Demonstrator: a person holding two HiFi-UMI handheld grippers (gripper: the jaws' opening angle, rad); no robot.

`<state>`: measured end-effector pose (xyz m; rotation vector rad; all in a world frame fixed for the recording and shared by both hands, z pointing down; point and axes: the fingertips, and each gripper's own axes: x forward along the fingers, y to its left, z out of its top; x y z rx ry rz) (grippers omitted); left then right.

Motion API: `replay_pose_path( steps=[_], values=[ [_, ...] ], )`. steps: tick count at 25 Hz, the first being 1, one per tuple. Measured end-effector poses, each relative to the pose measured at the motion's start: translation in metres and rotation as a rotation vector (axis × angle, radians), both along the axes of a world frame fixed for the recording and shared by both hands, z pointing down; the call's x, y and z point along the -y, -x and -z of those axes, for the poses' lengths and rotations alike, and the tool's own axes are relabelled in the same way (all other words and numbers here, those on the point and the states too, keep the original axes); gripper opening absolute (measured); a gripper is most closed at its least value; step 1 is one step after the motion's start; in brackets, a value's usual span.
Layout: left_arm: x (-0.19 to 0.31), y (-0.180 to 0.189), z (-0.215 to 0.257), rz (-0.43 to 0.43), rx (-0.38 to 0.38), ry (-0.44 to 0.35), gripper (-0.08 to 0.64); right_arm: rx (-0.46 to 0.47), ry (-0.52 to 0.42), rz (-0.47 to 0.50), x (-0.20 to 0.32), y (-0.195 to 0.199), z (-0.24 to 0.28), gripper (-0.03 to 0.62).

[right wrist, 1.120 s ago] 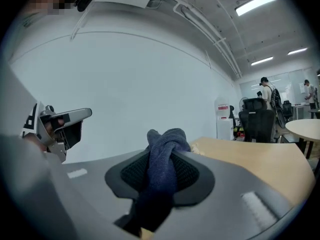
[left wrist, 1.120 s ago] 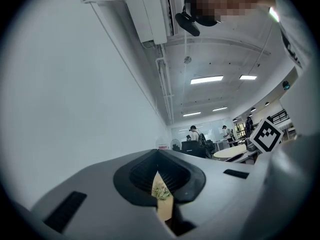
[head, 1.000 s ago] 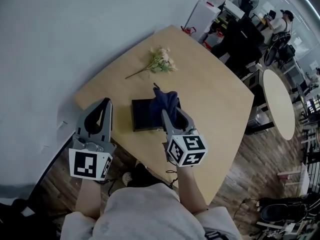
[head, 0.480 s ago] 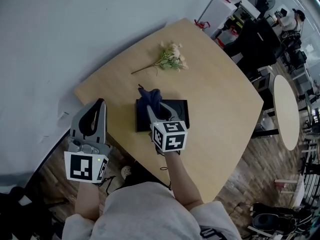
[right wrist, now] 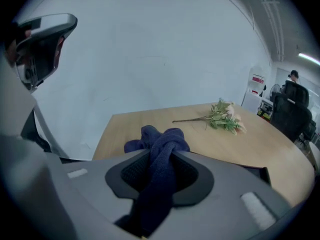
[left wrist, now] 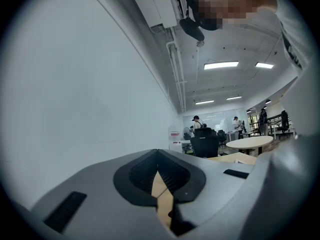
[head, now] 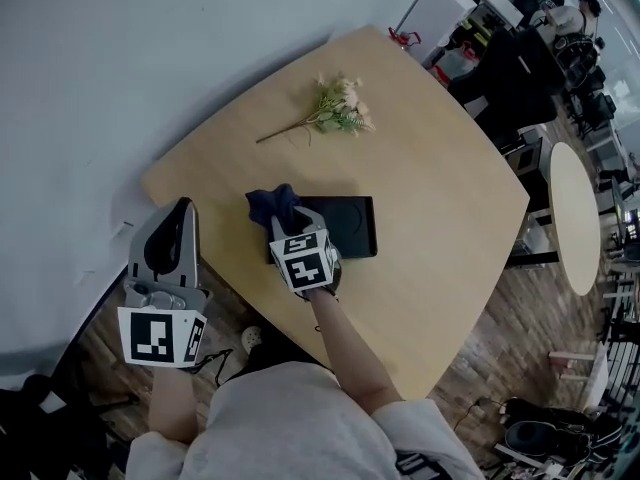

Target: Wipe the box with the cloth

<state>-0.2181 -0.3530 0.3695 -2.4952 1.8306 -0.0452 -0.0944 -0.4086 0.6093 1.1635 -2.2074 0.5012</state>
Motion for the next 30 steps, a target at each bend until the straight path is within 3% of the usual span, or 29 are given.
replay_pose_path(
  steps=[15, 26, 30],
  values=[
    [0.0, -0.015, 0.005, -0.035, 0.0, -0.009, 0.008, -0.073, 0.02, -0.115, 0.011, -0.078, -0.006, 0.12],
    [-0.003, -0.013, 0.01, -0.043, -0.006, -0.016, 0.008, -0.176, 0.034, -0.274, 0.009, -0.167, -0.011, 0.12],
    [-0.005, -0.013, 0.012, -0.048, -0.006, -0.021, 0.008, -0.163, 0.042, -0.317, 0.007, -0.184, -0.009, 0.12]
  ],
)
